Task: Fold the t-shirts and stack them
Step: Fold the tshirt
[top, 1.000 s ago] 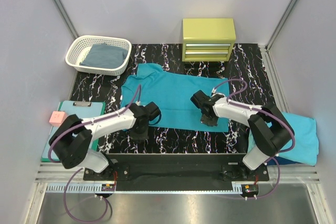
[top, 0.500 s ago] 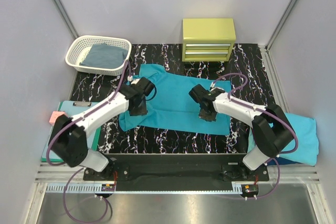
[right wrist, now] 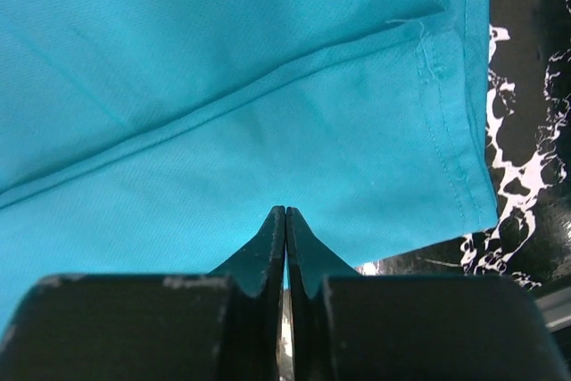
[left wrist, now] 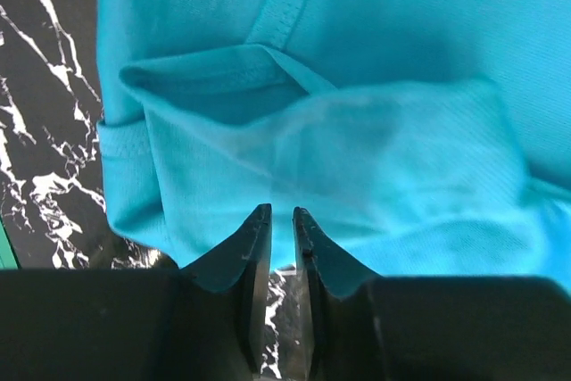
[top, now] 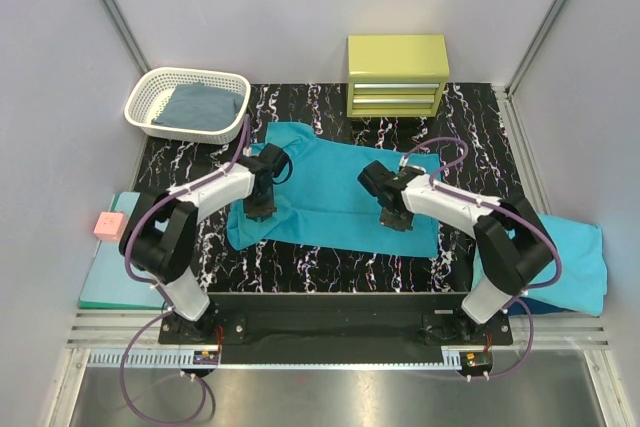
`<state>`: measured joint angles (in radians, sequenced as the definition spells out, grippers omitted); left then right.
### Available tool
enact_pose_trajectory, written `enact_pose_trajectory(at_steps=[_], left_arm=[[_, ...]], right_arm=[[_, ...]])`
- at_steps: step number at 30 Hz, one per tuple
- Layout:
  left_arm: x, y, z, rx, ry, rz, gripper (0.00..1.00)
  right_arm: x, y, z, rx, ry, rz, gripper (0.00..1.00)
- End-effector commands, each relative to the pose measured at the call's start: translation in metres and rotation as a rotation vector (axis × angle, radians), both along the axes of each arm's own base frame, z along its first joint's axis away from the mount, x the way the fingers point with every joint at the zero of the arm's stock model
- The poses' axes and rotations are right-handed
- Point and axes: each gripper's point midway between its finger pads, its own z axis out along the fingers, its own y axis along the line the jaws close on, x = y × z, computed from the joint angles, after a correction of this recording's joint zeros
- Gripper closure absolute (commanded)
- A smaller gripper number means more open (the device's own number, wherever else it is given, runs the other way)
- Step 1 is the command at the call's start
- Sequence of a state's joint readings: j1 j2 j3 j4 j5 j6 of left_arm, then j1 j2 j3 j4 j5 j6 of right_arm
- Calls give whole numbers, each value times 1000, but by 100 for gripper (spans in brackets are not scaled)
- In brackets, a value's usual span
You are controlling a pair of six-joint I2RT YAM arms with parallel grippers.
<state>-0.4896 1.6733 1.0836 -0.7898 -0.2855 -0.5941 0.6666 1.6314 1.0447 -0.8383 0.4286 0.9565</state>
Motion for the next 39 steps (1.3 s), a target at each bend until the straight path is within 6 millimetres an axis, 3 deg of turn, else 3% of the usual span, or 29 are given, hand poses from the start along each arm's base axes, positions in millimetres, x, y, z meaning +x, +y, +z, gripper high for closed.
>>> enact_pose_trajectory(at_steps=[1, 6, 14, 27, 34, 39], left_arm=[[3, -3, -17, -22, 34, -23, 80], [-1, -6, -33, -29, 85, -35, 83], [-27, -9, -48, -73, 175, -40, 86], [-98, -28, -39, -145, 263, -85, 89], [-132, -23, -41, -130, 308, -91, 89], [-135, -23, -39, -122, 298, -88, 86]], right_arm=[[17, 1, -7, -77, -18, 9, 93], [21, 14, -33, -77, 47, 16, 94], [3, 11, -50, -54, 104, 1, 95], [-30, 2, -56, -33, 167, -6, 96], [-49, -2, -58, -38, 205, -4, 97], [-62, -5, -49, -40, 201, -4, 98]])
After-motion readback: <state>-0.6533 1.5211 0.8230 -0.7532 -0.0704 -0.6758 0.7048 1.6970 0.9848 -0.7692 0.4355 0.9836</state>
